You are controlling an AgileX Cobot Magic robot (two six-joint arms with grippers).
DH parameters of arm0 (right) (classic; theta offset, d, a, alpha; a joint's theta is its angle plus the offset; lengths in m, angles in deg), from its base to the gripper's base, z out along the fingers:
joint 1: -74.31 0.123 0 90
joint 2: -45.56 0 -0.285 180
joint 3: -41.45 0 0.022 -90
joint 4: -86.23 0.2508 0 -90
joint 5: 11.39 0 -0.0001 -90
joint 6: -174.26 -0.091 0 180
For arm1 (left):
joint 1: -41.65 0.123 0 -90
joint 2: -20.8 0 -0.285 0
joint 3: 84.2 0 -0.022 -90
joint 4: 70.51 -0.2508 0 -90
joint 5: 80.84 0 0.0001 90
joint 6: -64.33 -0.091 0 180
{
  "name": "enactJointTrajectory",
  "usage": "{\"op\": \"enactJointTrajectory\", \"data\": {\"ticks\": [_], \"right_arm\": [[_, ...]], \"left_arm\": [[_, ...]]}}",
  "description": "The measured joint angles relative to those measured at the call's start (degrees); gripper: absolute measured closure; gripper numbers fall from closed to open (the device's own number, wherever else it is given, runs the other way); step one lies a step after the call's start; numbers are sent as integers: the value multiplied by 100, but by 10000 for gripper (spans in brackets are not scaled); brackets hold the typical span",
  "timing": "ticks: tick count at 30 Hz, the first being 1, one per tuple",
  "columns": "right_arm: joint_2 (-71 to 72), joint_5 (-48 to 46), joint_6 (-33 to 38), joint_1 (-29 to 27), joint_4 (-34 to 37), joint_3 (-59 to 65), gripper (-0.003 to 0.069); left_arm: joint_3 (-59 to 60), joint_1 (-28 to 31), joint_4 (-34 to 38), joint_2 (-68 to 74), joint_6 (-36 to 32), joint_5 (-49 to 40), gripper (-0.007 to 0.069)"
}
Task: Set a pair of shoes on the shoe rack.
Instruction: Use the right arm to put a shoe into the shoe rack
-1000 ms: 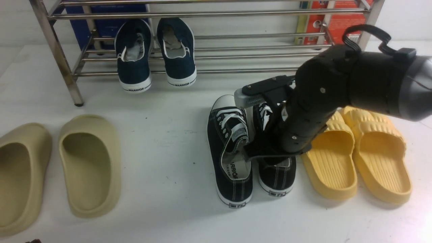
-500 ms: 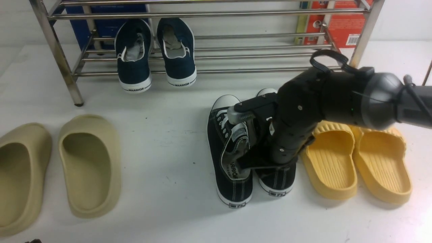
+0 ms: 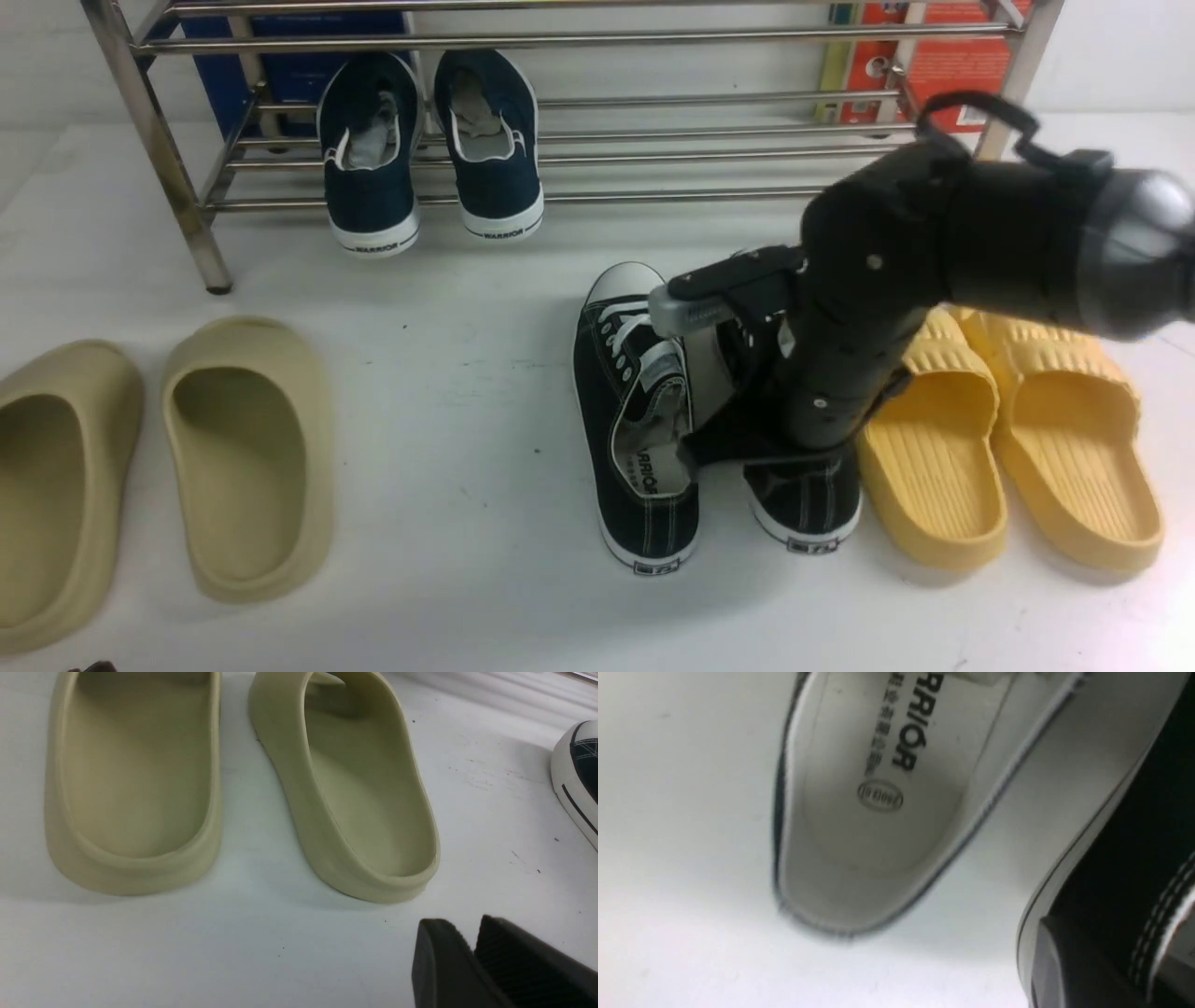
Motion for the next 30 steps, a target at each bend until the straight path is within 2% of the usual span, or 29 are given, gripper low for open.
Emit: {"op": "enactJointTrajectory", "data": {"ticks": [5,11,17,20,25,30], "right_arm": [[986,-315,-5,0,-37,0,617],[1305,-307,0,-52,-77,-20,617],[862,-216,373,-530,-62,-432,617],[437,-217,784,-809,-33,-874,617],[-559,-527,1391,-1239,212,-2023,617],[-1263,-894,1624,-1495,326,-2839,617]], "left_arm": [[0,0,0,0,0,0,490],[0,0,0,0,0,0,483],[0,0,0,0,0,0,478],[0,0,0,0,0,0,478],[0,0,0,0,0,0,476],[0,0,0,0,0,0,472]]}}
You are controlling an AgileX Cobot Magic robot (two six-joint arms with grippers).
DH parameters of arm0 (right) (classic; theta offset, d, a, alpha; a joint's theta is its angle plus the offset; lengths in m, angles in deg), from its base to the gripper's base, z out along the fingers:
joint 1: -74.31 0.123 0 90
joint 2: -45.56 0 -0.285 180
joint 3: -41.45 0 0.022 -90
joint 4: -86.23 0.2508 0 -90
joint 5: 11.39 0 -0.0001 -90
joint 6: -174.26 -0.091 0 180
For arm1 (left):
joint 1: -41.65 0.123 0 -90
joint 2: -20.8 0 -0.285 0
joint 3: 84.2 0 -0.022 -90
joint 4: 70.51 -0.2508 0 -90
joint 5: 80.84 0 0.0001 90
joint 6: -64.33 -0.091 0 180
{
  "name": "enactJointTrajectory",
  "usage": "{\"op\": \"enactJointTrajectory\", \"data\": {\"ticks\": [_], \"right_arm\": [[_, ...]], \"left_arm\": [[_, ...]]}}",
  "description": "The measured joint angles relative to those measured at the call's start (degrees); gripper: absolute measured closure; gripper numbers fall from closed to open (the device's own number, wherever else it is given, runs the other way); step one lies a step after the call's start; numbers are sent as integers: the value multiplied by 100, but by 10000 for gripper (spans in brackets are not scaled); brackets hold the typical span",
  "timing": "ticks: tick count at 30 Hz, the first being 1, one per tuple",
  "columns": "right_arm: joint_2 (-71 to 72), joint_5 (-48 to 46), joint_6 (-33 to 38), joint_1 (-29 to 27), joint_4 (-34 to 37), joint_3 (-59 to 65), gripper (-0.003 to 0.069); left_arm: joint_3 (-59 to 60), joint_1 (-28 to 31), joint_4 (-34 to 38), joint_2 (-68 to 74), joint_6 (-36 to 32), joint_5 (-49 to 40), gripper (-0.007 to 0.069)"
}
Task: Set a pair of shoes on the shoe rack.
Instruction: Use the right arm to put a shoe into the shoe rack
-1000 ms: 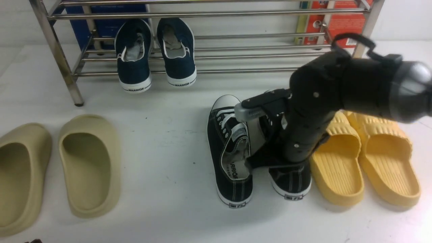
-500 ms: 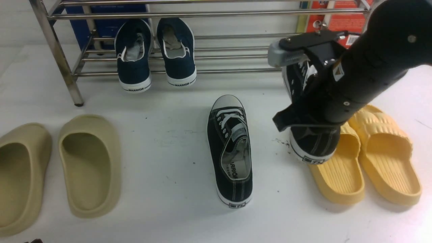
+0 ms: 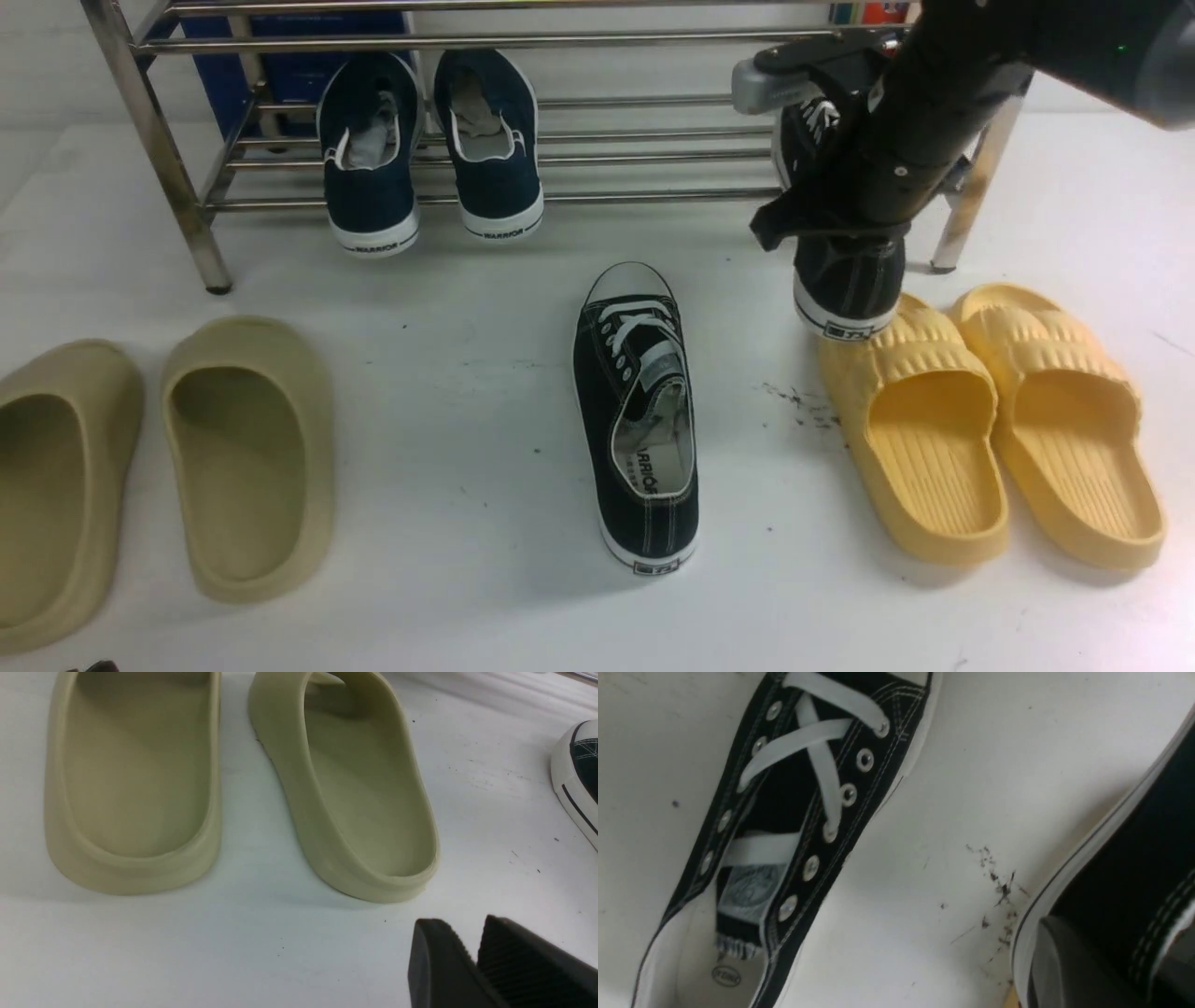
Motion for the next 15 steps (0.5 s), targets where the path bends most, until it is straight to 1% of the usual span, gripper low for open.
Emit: {"op": "enactJointTrajectory", "data": {"ticks": [1,3,5,11,15], "right_arm": [[-230,-121,28,-67,3,-346,617],[-382,-167,43,-107,3,-566,617],[-676,-218,82,-177,10,-1039,617],[-1183,-211,240,-326,9,-1769,617],[-1429,-211,265,-344,-48,-2010,617]], "left_arm": [[0,0,0,0,0,0,471],[0,0,0,0,0,0,471],[0,0,0,0,0,0,470],[0,0,0,0,0,0,463],[0,0,0,0,0,0,458]]}}
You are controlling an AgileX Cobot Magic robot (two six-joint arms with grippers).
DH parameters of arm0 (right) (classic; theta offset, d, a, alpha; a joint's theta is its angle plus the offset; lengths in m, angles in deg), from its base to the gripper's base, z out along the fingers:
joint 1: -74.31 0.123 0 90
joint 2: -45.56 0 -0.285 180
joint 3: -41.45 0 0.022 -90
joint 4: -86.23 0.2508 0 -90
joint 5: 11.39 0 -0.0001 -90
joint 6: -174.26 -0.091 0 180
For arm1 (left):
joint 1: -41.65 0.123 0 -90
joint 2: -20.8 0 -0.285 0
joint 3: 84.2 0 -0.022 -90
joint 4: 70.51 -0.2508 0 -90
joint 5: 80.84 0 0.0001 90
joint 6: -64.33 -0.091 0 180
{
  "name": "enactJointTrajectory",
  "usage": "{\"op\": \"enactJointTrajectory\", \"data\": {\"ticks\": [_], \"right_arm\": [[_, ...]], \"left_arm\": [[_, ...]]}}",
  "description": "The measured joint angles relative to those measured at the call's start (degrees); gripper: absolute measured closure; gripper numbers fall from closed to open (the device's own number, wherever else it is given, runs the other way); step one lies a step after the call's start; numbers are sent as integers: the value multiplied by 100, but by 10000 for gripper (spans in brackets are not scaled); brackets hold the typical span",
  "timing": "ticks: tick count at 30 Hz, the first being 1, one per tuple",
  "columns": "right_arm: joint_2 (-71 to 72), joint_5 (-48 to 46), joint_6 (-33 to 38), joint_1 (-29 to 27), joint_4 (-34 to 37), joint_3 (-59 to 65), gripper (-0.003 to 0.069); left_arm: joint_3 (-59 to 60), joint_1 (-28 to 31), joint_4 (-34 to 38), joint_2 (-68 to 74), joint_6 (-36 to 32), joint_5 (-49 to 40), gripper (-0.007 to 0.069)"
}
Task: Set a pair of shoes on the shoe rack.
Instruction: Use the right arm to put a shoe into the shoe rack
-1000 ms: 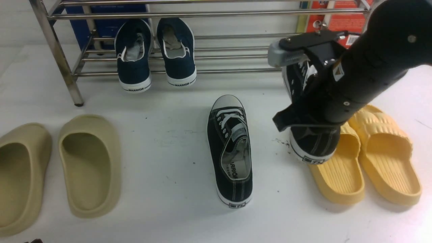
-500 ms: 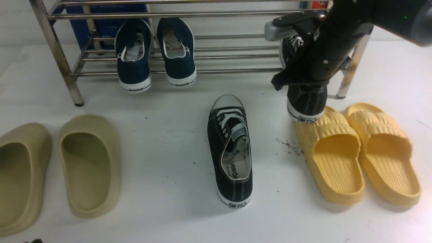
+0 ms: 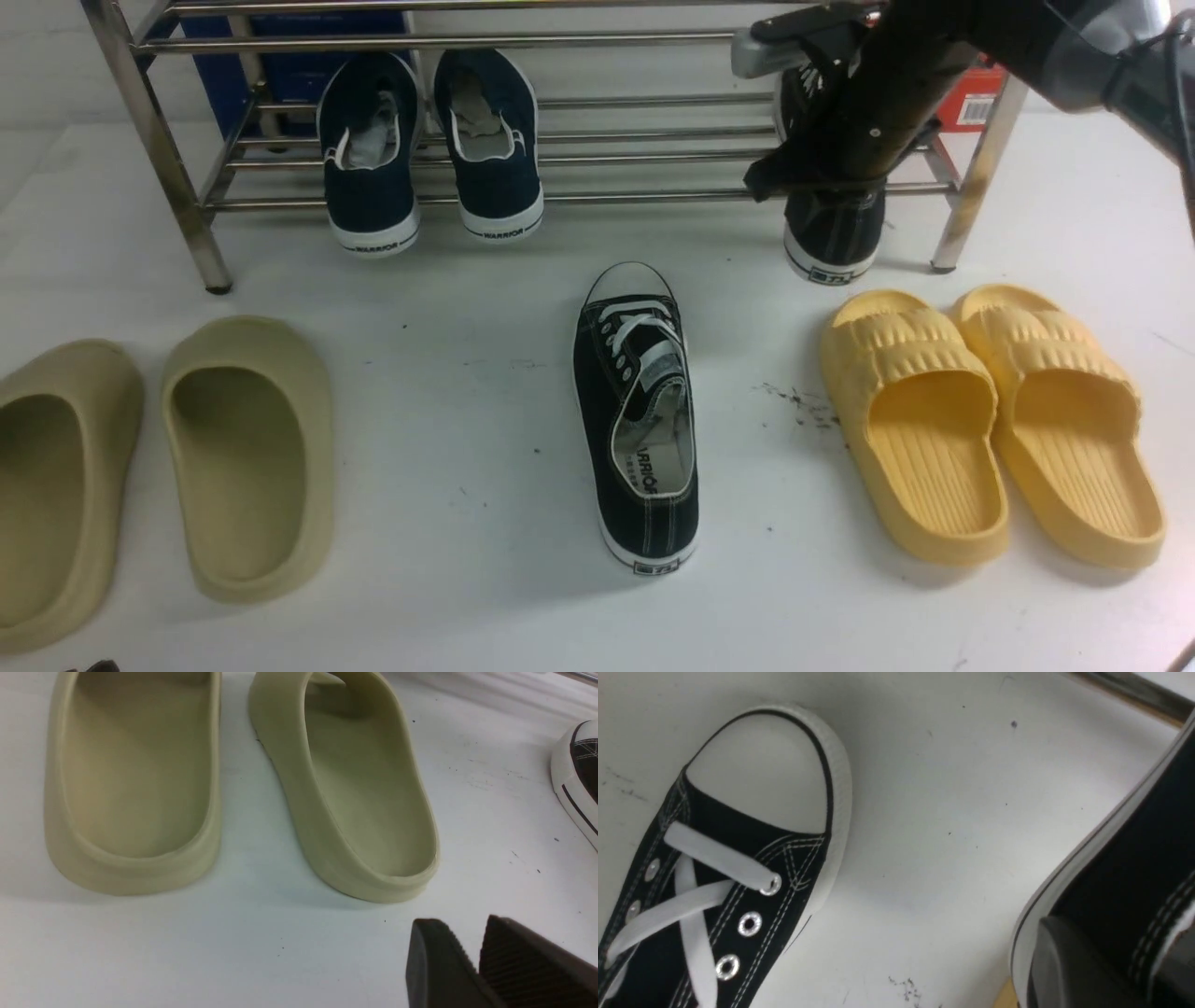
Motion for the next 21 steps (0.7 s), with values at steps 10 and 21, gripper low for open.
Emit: {"op": "enactJointTrajectory", "data": {"ticks": [10,21], "right_arm": [[-241,481,19,0,-285,-113,617],[-241,845,19,0,-495,-113,615]], "left_arm": [[0,0,0,0,0,0,441],[0,0,0,0,0,0,431]]}}
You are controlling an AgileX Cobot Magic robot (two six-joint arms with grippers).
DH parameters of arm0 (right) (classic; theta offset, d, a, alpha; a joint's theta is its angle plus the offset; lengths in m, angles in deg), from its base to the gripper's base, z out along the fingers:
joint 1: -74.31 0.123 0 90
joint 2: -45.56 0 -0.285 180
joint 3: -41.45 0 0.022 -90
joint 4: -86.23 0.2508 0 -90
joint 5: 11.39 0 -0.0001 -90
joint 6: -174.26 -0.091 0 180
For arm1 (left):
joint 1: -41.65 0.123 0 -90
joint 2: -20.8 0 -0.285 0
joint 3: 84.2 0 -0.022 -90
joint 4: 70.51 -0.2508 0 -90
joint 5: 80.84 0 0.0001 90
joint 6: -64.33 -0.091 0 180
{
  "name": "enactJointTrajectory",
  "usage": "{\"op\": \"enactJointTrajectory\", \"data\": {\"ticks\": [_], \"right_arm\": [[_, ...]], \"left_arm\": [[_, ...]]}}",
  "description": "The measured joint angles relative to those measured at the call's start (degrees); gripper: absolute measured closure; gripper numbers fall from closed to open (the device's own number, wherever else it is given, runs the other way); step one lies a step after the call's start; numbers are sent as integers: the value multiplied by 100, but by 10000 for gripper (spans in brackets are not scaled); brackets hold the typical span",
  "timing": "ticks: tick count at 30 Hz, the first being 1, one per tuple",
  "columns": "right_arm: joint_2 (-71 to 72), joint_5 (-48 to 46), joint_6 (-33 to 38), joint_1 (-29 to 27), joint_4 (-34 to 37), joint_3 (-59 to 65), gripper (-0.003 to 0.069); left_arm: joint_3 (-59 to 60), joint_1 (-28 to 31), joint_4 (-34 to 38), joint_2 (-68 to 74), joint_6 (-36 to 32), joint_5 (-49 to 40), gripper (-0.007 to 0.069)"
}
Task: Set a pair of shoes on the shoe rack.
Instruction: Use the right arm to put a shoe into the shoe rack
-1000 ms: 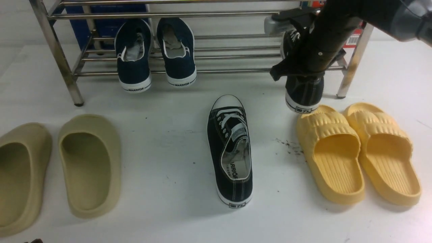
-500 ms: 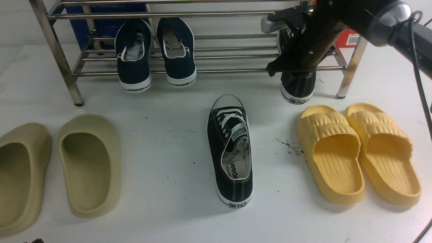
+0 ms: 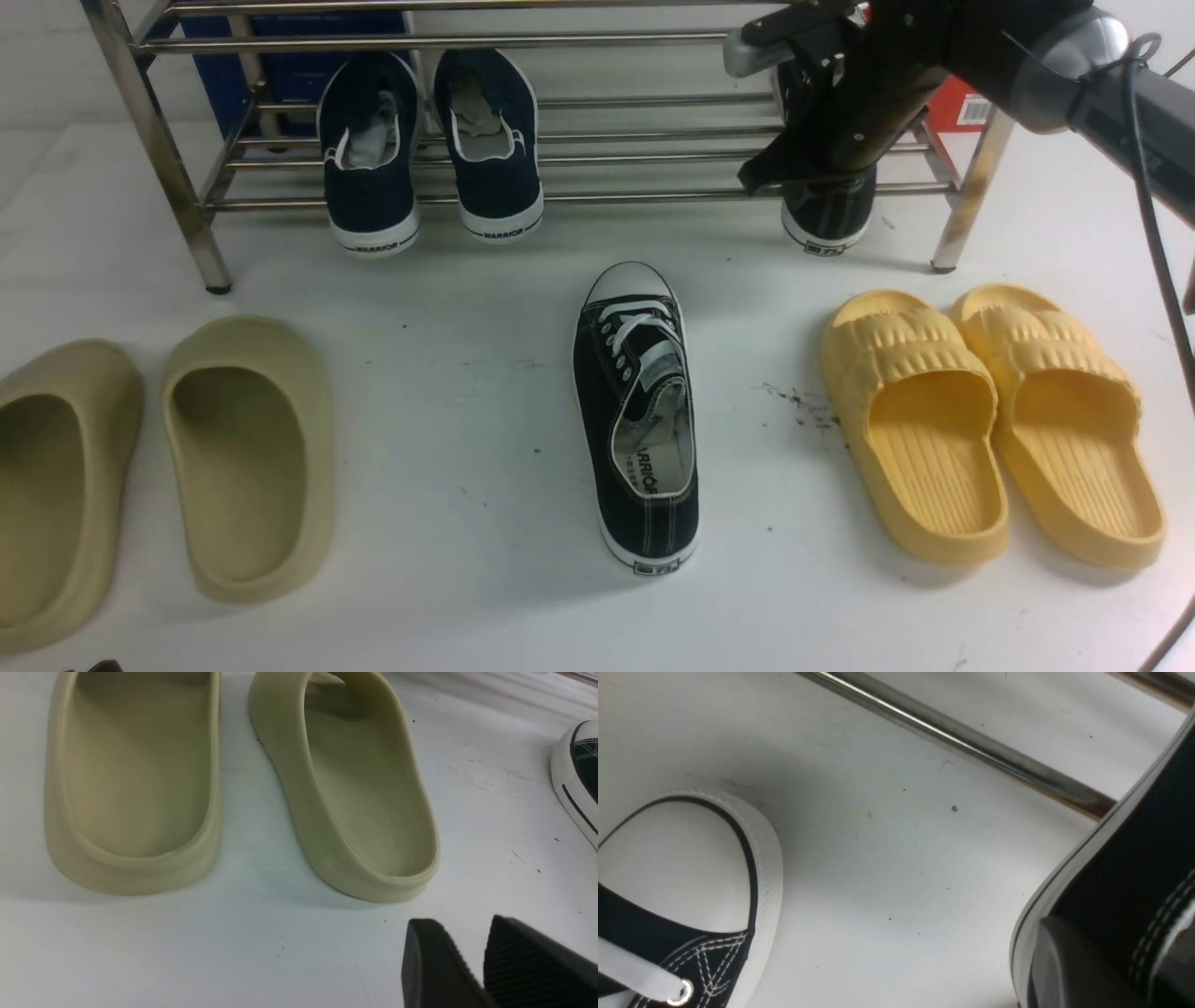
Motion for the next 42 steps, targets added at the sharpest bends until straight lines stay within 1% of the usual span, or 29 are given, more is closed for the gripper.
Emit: {"op": "enactJointTrajectory", "data": {"ticks": [9,13,18,19,20,21,23,26,28,30,33,34,35,36,37,42], "right_arm": [[0,270,0,0,-249,0,601],[0,275,0,0,-270,0,577],[0,269,0,0,-284,0,515],[0,252,0,0,-317,0,477],[0,253,0,0,-326,0,477],[0,258,7,6,-398,-19,434],[0,258,20,10,-491,-23,397],[0,263,20,10,-612,-30,370],[0,263,22,10,-617,-43,372],[0,263,38,10,-617,-55,413],[0,246,50,10,-612,-55,517],[0,246,50,10,-612,-55,524],[0,246,72,10,-612,-55,552],[0,246,149,10,-612,-55,599],[0,239,200,10,-604,-55,623],[7,184,579,10,-561,-55,629]], "left_arm": [[0,0,0,0,0,0,423],[0,0,0,0,0,0,419],[0,0,0,0,0,0,418],[0,0,0,0,0,0,418],[0,0,0,0,0,0,418],[0,0,0,0,0,0,418],[0,0,0,0,0,0,418],[0,0,0,0,0,0,417],[0,0,0,0,0,0,417],[0,0,0,0,0,0,411],[0,0,0,0,0,0,407],[0,0,0,0,0,0,407],[0,0,0,0,0,0,407],[0,0,0,0,0,0,407],[0,0,0,0,0,0,406],[0,0,0,0,0,0,400]]}}
